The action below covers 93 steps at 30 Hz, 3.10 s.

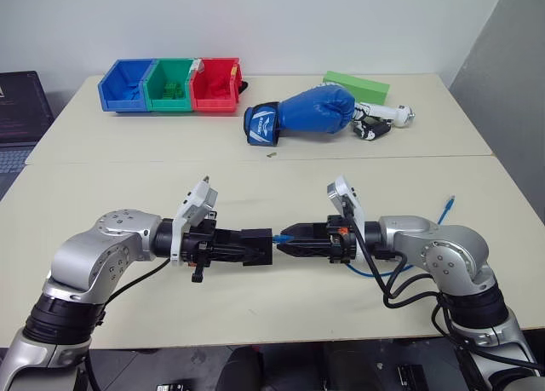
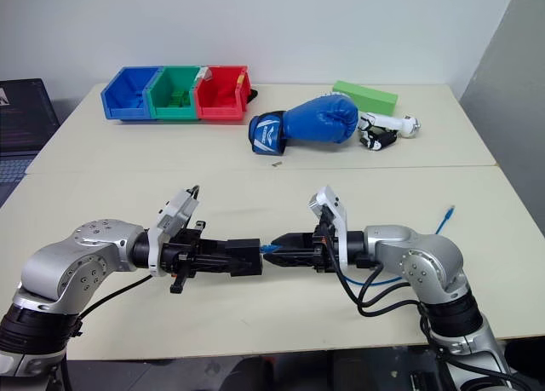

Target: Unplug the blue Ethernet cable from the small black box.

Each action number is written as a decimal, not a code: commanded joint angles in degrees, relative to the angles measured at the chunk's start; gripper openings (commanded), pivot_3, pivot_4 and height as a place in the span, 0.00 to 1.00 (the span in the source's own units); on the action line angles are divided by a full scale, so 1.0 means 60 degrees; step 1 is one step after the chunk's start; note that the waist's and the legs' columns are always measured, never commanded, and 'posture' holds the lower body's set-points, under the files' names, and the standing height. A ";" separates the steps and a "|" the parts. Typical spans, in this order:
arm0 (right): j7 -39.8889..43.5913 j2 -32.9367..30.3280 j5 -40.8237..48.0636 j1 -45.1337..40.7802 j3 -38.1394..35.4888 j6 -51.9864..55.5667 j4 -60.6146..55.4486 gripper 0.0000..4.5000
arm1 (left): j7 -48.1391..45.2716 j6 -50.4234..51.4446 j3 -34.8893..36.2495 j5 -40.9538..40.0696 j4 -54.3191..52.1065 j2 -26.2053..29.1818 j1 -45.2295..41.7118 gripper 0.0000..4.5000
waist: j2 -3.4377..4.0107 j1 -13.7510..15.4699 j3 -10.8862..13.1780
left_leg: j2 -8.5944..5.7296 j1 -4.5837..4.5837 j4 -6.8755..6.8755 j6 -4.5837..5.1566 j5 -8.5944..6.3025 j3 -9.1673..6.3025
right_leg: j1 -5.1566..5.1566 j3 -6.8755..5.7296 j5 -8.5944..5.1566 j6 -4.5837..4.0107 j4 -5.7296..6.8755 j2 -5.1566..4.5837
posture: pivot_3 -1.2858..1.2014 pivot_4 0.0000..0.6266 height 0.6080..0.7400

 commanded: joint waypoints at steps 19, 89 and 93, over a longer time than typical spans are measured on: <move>0.0006 -0.0141 -0.0068 -0.0127 0.0155 -0.0151 -0.0416 0.00 | 0.0050 -0.0193 0.0116 0.0045 -0.0257 -0.0217 0.0105 0.17 | 0.0000 0.0001 0.0000 | 0.0000 0.0000 0.0000 0.0000 0.0000 0.0000 | 0.0000 0.0000 0.0000 0.0000 0.0000 0.0000 | 0.52 0.24 1.00; -0.0776 -0.0279 0.1181 0.0932 -0.1258 0.0356 -0.0265 0.03 | 0.0199 -0.0360 0.0684 0.0191 0.0317 0.0085 0.0556 0.17 | 0.0000 0.0008 0.0000 | 0.0001 -0.0002 -0.0002 0.0001 0.0000 -0.0001 | 0.0001 0.0002 0.0000 0.0000 -0.0005 0.0001 | 0.52 0.24 1.00; -0.0670 -0.0741 0.0546 0.0836 -0.1622 -0.0284 0.0629 0.02 | 0.0298 -0.0514 0.0909 0.0343 0.0539 0.0212 0.0666 0.17 | 0.0000 0.0014 0.0000 | -0.0003 0.0000 -0.0002 0.0001 0.0000 0.0000 | 0.0002 -0.0001 0.0000 0.0000 -0.0006 0.0002 | 0.52 0.24 1.00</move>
